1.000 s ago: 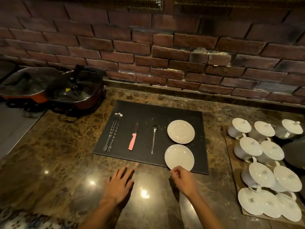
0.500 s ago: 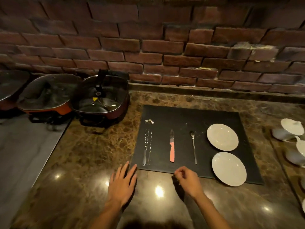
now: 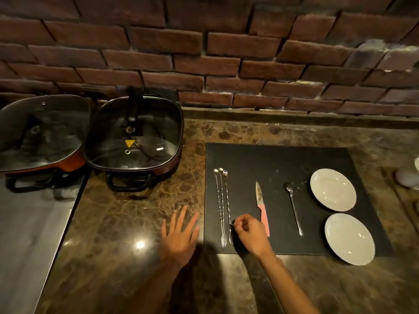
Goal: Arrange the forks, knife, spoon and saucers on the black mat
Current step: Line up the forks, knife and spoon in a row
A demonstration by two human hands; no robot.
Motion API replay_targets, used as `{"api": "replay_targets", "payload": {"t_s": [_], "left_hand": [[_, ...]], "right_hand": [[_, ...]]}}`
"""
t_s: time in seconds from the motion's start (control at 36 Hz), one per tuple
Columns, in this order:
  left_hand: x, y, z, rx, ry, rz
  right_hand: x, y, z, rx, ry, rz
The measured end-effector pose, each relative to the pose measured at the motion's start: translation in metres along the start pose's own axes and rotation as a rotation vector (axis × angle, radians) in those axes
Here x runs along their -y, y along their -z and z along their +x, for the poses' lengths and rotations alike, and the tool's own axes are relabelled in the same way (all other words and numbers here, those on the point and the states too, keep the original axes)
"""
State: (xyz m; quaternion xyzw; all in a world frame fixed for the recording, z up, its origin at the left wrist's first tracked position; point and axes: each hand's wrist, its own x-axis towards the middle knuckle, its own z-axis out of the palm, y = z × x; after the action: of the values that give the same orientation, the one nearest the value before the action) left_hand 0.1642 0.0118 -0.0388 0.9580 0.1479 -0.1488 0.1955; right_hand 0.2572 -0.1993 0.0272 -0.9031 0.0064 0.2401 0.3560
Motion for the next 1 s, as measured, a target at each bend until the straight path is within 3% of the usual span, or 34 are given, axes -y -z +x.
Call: {"api": "replay_targets", "payload": {"t_s": [0.17,0.67,1.0], "left_hand": [[0.0,-0.005,0.037,-0.229,-0.105,0.114],[0.011,-0.027,0.047,-0.259,-0.111,0.112],[0.013,-0.031,0.048,-0.278,-0.114,0.113]], "right_hand": [[0.015,-0.008,0.032,-0.05,-0.015,-0.003],[0.038,-0.029,0.058,-0.103,-0.01,-0.291],[0.021,-0.005,0.057,-0.161,-0.06,-0.302]]}}
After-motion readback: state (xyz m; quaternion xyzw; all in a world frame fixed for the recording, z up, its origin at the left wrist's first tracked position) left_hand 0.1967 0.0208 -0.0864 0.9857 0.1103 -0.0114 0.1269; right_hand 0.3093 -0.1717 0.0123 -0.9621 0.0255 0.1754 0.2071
